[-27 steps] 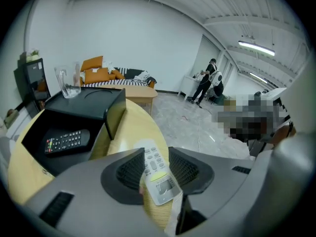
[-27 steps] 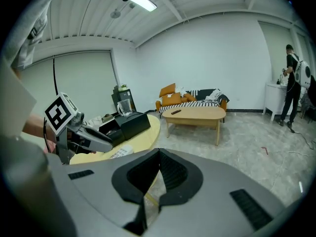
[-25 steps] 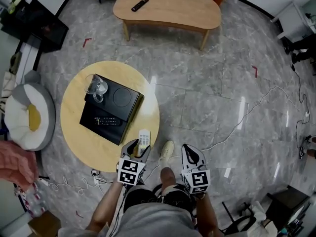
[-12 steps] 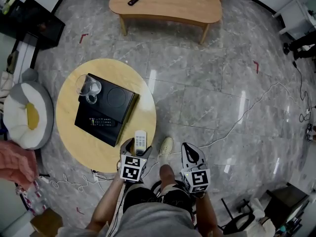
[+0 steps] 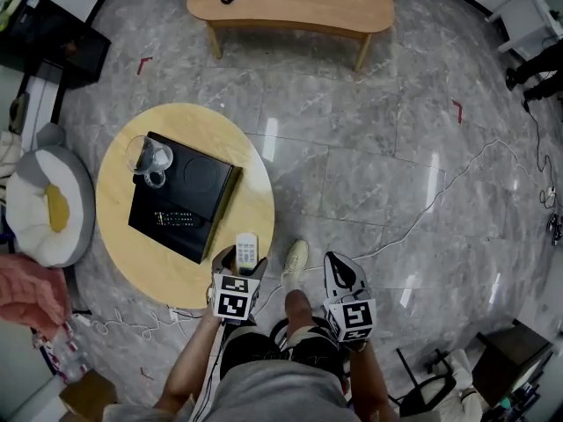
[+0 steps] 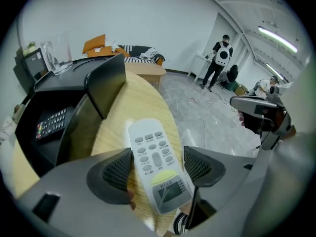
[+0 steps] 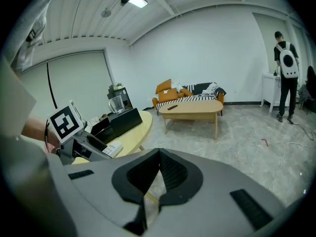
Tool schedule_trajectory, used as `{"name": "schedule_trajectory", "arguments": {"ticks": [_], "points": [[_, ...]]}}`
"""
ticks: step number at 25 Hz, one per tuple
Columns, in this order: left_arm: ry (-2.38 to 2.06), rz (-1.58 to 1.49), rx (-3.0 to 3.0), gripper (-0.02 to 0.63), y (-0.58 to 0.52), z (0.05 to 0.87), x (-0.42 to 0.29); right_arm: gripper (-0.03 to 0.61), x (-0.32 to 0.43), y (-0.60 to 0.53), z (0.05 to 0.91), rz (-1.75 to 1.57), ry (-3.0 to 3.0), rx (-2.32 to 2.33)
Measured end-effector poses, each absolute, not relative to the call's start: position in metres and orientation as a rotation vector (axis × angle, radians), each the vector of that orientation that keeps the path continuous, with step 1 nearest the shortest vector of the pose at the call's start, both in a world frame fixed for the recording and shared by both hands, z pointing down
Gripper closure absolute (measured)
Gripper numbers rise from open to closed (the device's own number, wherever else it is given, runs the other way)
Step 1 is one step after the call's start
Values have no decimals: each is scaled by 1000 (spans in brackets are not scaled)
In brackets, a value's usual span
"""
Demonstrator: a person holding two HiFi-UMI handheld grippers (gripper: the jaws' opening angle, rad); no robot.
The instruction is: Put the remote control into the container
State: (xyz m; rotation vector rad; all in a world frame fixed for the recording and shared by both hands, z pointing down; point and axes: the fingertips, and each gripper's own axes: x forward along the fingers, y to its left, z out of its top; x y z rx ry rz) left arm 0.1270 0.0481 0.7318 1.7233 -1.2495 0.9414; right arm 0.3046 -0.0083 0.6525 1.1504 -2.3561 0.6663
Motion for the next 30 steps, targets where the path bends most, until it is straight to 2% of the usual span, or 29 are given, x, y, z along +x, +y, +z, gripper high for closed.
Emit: {"name": "schedule_trajectory", "arguments": {"ticks": [6, 10, 15, 30], "points": [[-1247, 977, 1704, 275, 52, 734, 126, 571, 305, -12, 652, 666, -2357, 1153], [-1256, 985, 1681, 322, 53, 734, 121, 571, 306, -11, 652, 663, -2355, 1153], [-1247, 993, 1671, 344, 54, 734, 118, 571, 304, -10, 650, 666, -2354, 1157], [-1286, 960, 1694, 351, 45, 723, 114, 571, 307, -4, 648, 655, -2354, 1172]]}}
